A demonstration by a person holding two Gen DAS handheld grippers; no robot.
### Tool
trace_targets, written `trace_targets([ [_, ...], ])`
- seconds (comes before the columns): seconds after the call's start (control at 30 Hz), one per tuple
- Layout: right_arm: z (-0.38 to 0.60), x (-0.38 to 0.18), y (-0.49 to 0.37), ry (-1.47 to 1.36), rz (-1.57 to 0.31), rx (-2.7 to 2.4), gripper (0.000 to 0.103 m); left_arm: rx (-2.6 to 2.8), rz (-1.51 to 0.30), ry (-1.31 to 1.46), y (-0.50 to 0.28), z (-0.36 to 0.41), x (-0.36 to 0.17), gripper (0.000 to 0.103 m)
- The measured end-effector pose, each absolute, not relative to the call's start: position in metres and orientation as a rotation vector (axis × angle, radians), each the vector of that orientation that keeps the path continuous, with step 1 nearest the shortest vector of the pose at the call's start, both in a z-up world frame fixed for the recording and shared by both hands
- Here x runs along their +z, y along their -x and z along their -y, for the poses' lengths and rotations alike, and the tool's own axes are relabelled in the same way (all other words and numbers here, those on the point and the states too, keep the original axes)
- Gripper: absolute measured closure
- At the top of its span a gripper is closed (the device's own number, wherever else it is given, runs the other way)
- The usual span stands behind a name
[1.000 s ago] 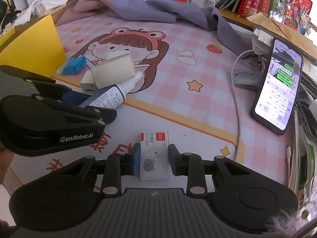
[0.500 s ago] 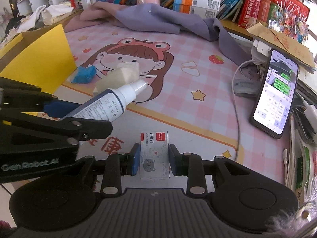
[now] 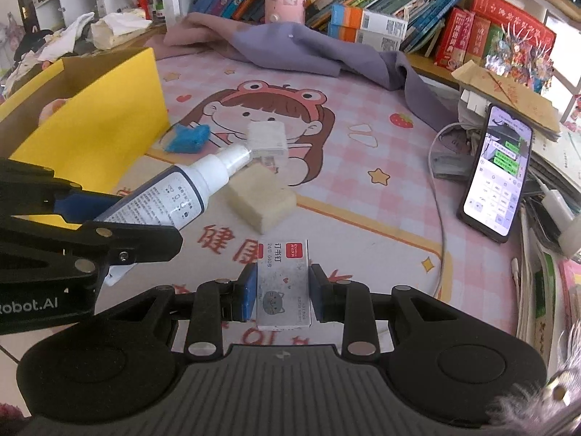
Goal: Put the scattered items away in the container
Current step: 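Lift the spray bottle with the left tool while the right tool carries the medicine box to the box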
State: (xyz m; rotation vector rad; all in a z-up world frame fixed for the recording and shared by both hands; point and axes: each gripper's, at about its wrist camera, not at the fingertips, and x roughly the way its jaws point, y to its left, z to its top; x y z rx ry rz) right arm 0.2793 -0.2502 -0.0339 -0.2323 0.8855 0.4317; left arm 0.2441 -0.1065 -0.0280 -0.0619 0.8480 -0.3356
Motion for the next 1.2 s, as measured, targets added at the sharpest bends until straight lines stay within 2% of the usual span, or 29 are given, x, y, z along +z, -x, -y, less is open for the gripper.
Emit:
trace_targets([
  [0.8, 0.180, -0.006, -0.147, 0.238, -0.800, 0.372, 0.075, -0.400, -0.751, 0.084, -0.123, 0.025, -0.004, 0.072],
  [1.2, 0.139, -0.005, -0.096, 0.224, -0.803, 0.427, 0.075, -0.337, -0.767, 0.113, -0.074, -0.029, -0.007, 0.072],
])
